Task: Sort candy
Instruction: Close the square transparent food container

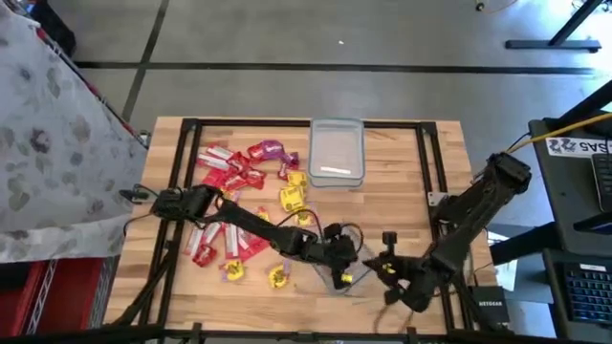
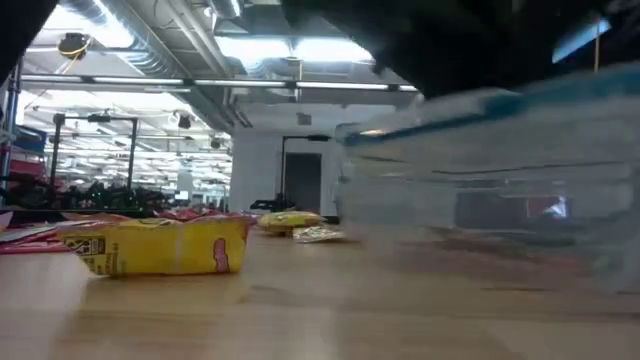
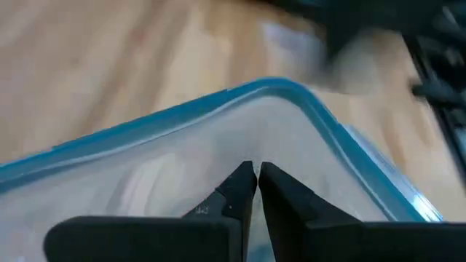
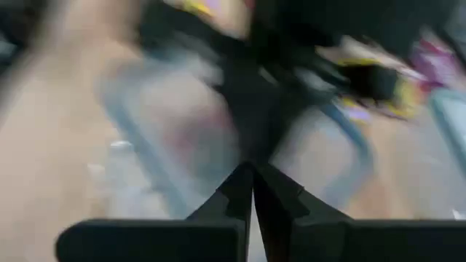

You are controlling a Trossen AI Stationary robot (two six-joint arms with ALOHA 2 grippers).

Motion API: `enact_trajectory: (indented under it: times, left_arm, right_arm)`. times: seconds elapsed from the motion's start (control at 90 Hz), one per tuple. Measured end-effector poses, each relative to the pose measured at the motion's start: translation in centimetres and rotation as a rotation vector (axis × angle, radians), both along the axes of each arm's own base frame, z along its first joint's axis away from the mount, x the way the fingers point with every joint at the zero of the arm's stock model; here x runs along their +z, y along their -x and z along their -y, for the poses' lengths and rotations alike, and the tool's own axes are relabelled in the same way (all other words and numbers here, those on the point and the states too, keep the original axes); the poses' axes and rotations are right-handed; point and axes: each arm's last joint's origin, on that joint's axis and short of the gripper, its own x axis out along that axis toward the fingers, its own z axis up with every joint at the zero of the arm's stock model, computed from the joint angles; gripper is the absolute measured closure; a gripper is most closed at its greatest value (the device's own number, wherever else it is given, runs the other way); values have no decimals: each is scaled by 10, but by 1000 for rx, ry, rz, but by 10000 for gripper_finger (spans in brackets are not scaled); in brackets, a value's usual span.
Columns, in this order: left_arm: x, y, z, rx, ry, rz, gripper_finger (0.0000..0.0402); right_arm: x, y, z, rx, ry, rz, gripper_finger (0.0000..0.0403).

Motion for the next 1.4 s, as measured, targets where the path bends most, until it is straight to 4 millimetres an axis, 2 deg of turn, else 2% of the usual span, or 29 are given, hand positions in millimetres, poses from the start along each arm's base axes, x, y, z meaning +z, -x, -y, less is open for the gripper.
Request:
enact_trajectory:
  times: [0.111, 0.244, 0.367, 0.567, 0.667, 0.733, 0.811, 0.978, 1.178, 1.4]
  left_arm:
    - [0, -8, -13, 35, -28, 65, 385]
    - [12, -20, -21, 37, -52, 101, 385]
    - [39, -23, -19, 15, -68, 126, 385]
    - [79, -14, -13, 2, -125, 72, 385]
    - [98, -8, -11, 11, -120, 86, 385]
    - [97, -7, -12, 21, -110, 64, 385]
    - [86, -3, -13, 39, -103, -9, 385]
    - [72, 4, -23, 121, -30, -118, 385]
    - [48, 4, -25, 126, 28, -162, 385]
    - [37, 3, -23, 133, 35, -178, 385]
  right_arm:
    - [-2, 4, -8, 97, -60, -63, 403]
    - [-8, 7, -11, 108, -63, -104, 403]
    - [-7, 14, -16, 129, -57, -95, 403]
    - [-6, 29, -22, 148, -54, -94, 403]
    - [-7, 36, -19, 100, -23, -87, 403]
    - [-9, 38, -16, 70, 11, -91, 403]
    - [-11, 39, -13, 51, 27, -83, 403]
    - [-29, 33, -4, 58, 10, -119, 403]
    - [-45, 20, 10, 21, -33, -106, 403]
    - [-56, 8, 25, -31, -28, -103, 403]
